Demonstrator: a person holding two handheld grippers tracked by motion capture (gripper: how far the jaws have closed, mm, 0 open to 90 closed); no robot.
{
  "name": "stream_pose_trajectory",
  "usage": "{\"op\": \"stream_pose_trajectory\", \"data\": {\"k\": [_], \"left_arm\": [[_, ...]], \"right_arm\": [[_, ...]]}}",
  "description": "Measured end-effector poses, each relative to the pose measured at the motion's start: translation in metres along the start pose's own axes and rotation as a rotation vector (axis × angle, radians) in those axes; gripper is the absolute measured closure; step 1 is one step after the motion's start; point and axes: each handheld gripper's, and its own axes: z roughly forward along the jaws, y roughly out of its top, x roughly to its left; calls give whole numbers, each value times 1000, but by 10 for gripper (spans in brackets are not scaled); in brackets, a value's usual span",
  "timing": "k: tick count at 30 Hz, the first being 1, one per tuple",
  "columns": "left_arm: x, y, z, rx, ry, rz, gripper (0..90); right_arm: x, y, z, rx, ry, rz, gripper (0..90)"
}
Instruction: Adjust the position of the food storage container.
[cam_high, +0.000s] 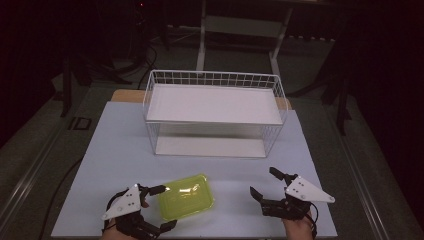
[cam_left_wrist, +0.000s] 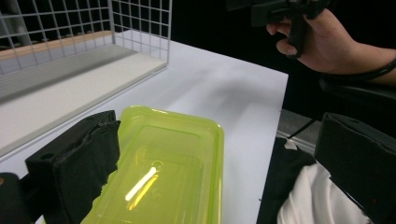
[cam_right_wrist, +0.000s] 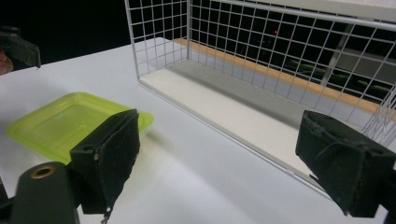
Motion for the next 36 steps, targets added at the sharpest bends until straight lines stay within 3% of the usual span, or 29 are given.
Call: {"op": "stream_pose_trajectory", "data": {"k": [11, 15, 19, 20, 22, 25, 28, 30, 31, 36], "left_arm": [[0, -4, 4, 40, -12, 1, 30], [-5, -6, 6, 66, -14, 7, 161], [-6, -8, 6, 115, -51, 21, 510], [-5, -10, 8, 151, -65, 29, 587], [-5, -11, 10, 176, -60, 23, 633], [-7, -12, 14, 206, -87, 27, 853], [-11, -16, 22, 272, -104, 57, 899], [-11, -16, 22, 272, -104, 57, 899], [-11, -19, 26, 319, -92, 76, 899], [-7, -20, 29, 332, -51, 80, 900]], "right_arm": [[0, 0, -2, -6, 18, 11, 137], [0, 0, -2, -4, 12, 12, 137], [1, 0, 0, 4, 10, 13, 137], [2, 0, 0, 6, 10, 10, 137], [3, 0, 0, 7, 12, 9, 137], [3, 1, 1, 6, 17, 9, 137], [1, 0, 2, 9, 26, 25, 137], [1, 0, 2, 8, 26, 26, 137], [1, 0, 2, 8, 26, 26, 137], [1, 0, 2, 8, 30, 24, 138]]}}
